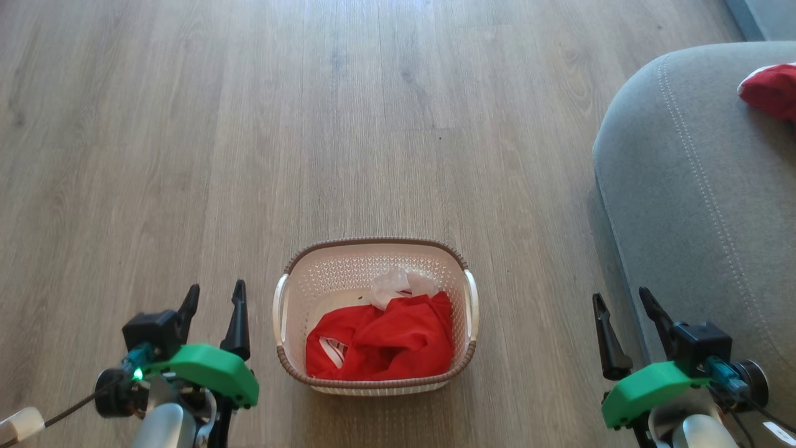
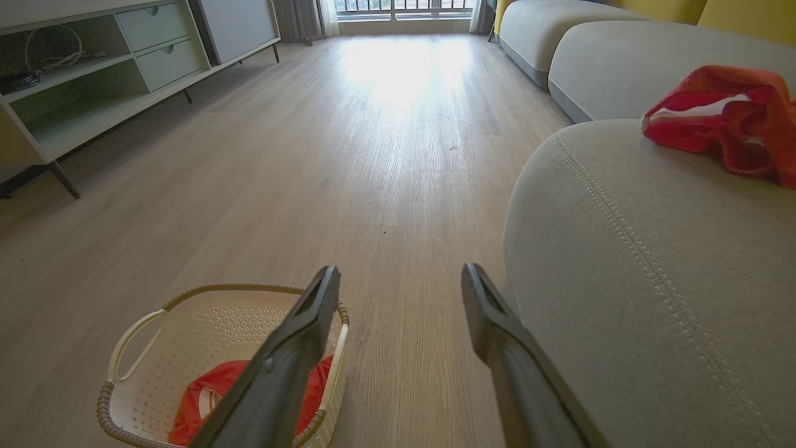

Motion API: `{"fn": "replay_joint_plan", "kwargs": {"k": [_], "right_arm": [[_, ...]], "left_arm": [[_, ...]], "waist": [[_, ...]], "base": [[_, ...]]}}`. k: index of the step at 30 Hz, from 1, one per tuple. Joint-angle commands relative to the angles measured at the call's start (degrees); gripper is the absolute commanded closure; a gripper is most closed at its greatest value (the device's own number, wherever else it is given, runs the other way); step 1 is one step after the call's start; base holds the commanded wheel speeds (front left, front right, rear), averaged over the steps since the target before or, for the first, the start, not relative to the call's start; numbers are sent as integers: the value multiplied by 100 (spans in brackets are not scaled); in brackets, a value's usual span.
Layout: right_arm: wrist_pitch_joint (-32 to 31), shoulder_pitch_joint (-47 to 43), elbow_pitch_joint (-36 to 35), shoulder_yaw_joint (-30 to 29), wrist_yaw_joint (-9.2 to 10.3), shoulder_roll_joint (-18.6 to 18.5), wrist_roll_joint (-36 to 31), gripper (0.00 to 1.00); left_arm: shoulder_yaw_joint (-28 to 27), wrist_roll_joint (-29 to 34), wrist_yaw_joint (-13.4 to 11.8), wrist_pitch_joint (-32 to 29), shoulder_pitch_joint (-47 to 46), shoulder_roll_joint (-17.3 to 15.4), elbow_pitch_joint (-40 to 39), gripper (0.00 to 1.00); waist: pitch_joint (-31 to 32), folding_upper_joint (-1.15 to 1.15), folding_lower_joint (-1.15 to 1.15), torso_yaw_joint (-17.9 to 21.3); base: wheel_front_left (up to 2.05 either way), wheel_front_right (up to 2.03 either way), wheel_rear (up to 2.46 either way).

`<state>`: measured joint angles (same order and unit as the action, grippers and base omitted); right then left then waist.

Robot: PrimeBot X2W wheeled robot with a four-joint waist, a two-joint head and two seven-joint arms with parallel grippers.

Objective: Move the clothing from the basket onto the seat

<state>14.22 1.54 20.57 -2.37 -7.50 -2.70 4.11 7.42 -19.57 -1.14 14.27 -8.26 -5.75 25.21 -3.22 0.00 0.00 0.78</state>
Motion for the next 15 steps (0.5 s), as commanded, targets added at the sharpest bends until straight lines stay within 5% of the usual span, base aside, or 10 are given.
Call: {"fn": "replay_joint_plan", "kwargs": {"k": [1,15], "right_arm": [[77,151,-205,127,1,-18,15,0],[77,230,-265,84,1,-18,23,0]], "left_arm": [[-239,58,21,73,-291,-39,-139,0],[-444,263,184,73,-343,95,-84,0]], "waist": [[-5,0,0,-1],[-143,0,0,54]], "base": [[0,0,0],[0,0,0]]}}
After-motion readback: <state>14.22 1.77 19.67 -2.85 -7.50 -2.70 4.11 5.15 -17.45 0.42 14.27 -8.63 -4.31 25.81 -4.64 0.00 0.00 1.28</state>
